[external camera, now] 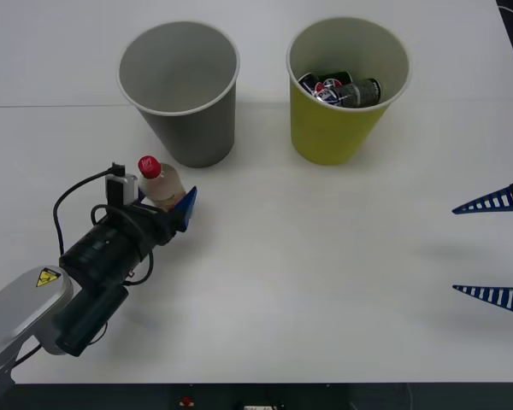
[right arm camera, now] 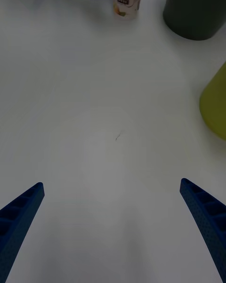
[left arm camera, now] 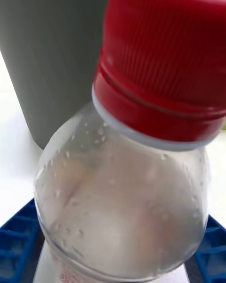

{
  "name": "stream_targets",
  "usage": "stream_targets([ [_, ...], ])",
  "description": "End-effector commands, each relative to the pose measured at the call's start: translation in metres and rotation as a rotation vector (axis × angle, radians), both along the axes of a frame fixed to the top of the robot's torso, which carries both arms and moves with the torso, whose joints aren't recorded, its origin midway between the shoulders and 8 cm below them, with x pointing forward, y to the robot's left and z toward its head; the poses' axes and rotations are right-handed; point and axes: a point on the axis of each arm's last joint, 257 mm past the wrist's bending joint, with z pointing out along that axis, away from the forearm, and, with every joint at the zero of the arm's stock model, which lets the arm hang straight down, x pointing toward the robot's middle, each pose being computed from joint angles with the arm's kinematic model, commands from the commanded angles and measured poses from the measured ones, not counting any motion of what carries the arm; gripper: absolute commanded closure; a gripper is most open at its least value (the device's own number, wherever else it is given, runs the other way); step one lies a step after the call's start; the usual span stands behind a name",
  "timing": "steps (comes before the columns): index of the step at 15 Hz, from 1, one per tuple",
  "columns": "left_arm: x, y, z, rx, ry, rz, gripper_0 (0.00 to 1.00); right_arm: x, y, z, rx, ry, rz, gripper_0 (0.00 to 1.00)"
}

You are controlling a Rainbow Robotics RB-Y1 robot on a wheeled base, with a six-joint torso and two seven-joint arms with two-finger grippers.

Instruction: Put the can into the green bin and the plastic bottle into the gray bin

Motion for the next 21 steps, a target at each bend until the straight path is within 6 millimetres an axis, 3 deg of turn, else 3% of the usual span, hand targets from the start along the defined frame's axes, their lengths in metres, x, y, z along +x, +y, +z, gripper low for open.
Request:
stream_targets([
  [1, 0.0, -0.001, 0.0, 0.005, -0.003, -0.001, 1.0, 0.0, 0.0, 0.0, 0.0, 0.0, 0.0, 0.0],
  [9, -0.008, 0.0, 0.002, 0.024, -0.011, -0.018, 1.0, 0.0, 0.0, 0.0, 0.0, 0.0, 0.0, 0.0],
  [15, -0.049, 0.023, 0.021, 0.042, -0.005, -0.146, 1.0, 0.0, 0.0, 0.0, 0.0, 0.0, 0.0, 0.0],
  [21, -0.079, 0.032, 0.046, 0.006, 0.052, -0.299, 1.0, 0.0, 0.0, 0.0, 0.0, 0.0, 0.0, 0.0],
])
